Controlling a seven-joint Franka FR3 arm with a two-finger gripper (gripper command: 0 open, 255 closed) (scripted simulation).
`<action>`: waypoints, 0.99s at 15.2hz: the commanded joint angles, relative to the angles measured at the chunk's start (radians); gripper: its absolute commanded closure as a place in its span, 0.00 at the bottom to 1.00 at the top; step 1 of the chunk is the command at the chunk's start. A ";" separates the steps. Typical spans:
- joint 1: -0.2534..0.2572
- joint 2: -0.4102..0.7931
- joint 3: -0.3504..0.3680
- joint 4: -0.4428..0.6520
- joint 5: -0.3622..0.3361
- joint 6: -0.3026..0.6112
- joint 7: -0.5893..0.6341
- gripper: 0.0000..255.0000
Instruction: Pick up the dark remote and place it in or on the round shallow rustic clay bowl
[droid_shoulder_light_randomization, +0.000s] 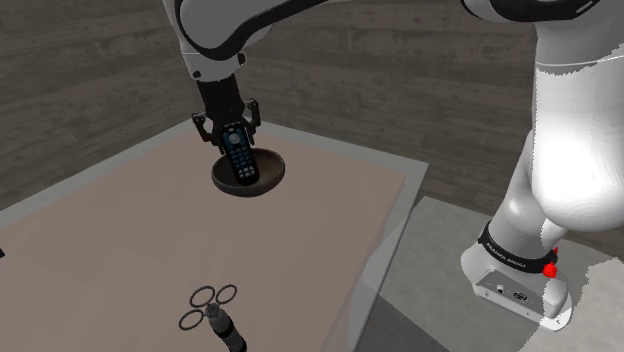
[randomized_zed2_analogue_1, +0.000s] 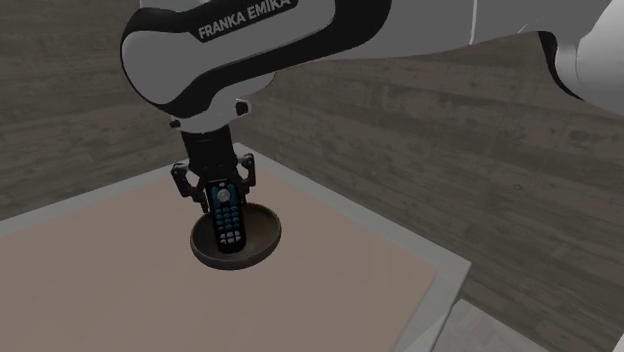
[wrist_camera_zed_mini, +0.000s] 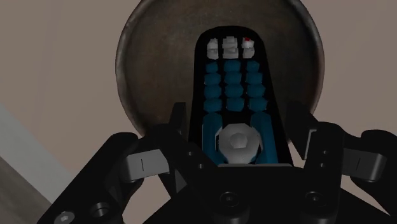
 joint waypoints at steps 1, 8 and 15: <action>-0.002 0.004 -0.001 -0.021 -0.001 0.026 -0.001 1.00; -0.002 0.014 -0.003 -0.065 -0.005 0.079 0.002 1.00; -0.002 0.014 -0.003 -0.065 -0.005 0.079 0.002 0.00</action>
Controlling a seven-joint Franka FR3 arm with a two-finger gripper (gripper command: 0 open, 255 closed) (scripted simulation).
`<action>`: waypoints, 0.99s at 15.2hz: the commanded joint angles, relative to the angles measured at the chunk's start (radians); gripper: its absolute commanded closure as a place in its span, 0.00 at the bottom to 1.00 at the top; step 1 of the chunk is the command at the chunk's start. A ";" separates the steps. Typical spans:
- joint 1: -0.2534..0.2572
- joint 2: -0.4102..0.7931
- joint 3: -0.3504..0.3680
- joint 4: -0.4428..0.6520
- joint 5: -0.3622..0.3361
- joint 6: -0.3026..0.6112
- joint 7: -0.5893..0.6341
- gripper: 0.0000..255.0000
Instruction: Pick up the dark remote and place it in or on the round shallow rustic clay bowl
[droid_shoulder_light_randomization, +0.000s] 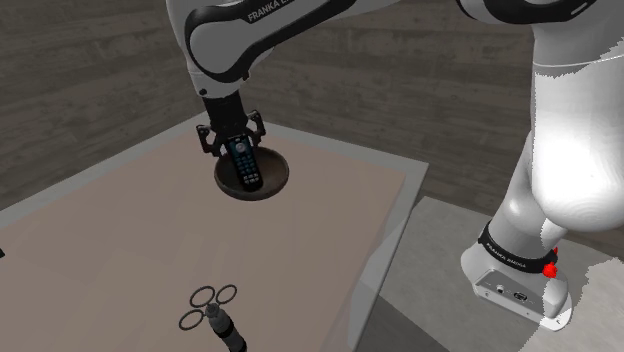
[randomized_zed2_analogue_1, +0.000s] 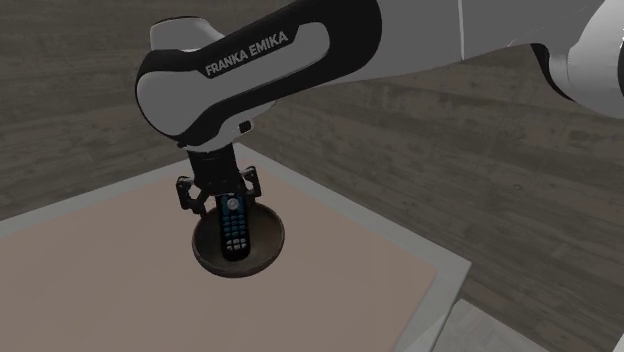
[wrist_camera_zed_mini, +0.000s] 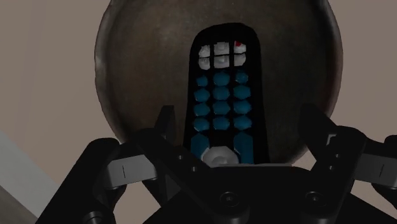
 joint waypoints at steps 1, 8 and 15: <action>0.000 0.000 0.000 0.000 0.000 0.000 0.000 0.00; 0.003 -0.013 0.003 0.110 0.005 -0.122 -0.005 0.00; 0.003 -0.013 0.003 0.110 0.005 -0.122 -0.005 0.00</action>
